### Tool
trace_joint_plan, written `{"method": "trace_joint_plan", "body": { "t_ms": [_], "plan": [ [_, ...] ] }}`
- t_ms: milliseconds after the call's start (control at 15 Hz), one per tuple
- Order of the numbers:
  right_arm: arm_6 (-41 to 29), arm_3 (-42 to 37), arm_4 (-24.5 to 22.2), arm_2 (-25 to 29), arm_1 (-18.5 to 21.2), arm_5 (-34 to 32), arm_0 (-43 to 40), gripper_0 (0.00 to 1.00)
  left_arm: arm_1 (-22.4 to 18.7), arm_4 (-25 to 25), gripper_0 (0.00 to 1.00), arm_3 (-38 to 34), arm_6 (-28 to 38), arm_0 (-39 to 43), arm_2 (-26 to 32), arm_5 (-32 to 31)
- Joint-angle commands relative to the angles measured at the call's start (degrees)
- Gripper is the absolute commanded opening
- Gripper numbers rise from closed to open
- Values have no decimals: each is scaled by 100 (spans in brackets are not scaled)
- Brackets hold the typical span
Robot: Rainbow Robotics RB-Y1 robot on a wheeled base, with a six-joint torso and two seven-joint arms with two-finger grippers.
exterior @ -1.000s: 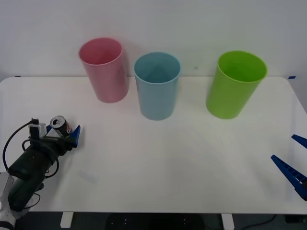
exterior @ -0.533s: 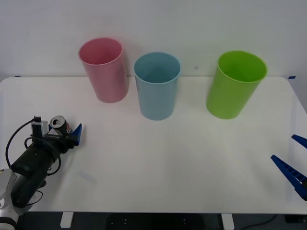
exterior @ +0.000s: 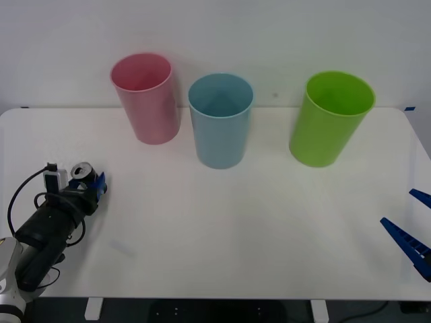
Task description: Grasp the object on the table and drop it into the matching bin: aluminum can to the light blue bin, PET bottle to the pink bin.
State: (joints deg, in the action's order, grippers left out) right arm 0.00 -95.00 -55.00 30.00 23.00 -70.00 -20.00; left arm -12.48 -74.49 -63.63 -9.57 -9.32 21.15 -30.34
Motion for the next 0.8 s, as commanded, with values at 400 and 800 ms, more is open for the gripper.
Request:
{"method": "trace_joint_plan", "body": {
  "t_ms": [400,800],
  "plan": [
    [0,0,0,0,0,0,0,100,-9,66,0,-9,26,9,-23,-7],
    [0,0,0,0,0,0,0,100,-159,585,0,-492,166,299,-85,-587]
  ]
}}
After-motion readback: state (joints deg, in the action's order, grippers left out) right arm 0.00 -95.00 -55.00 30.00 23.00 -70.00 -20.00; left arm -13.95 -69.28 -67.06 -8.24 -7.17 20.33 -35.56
